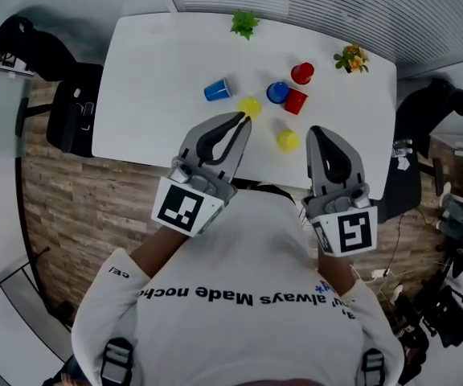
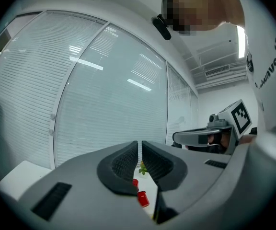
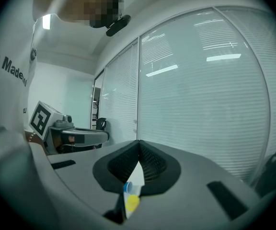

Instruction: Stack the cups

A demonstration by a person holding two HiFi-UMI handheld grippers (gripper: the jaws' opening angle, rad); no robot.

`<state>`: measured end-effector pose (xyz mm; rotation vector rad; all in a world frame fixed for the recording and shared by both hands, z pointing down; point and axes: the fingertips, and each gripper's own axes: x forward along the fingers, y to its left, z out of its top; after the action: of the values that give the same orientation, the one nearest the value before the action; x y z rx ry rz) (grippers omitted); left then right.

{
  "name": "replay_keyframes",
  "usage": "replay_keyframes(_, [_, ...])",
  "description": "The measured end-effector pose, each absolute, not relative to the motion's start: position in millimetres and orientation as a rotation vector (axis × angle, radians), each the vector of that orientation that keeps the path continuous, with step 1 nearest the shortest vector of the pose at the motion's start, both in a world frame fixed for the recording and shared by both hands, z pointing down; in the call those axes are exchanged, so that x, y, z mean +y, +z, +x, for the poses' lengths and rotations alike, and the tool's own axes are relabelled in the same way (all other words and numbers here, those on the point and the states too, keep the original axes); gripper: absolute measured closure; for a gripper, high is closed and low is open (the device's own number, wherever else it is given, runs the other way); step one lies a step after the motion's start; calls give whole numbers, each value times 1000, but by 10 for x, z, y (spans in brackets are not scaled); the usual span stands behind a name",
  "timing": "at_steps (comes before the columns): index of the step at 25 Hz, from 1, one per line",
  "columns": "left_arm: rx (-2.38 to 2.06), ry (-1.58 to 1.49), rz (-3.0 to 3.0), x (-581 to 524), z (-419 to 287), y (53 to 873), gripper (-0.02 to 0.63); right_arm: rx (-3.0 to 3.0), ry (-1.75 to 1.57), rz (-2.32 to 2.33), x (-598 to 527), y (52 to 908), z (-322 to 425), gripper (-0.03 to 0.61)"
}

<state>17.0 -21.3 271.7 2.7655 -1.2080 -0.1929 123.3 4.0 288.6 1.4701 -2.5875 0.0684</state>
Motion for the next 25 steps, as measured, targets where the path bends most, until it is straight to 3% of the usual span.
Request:
replay_keyframes(16, [-1120, -170, 2771, -598, 94, 2897, 572, -2464, 76, 1574, -258, 3301, 1363, 571])
replay_keyframes(25, [-1120, -139, 2767, -594, 90, 2988, 572, -2339, 206, 1481, -80, 4661, 1601, 420])
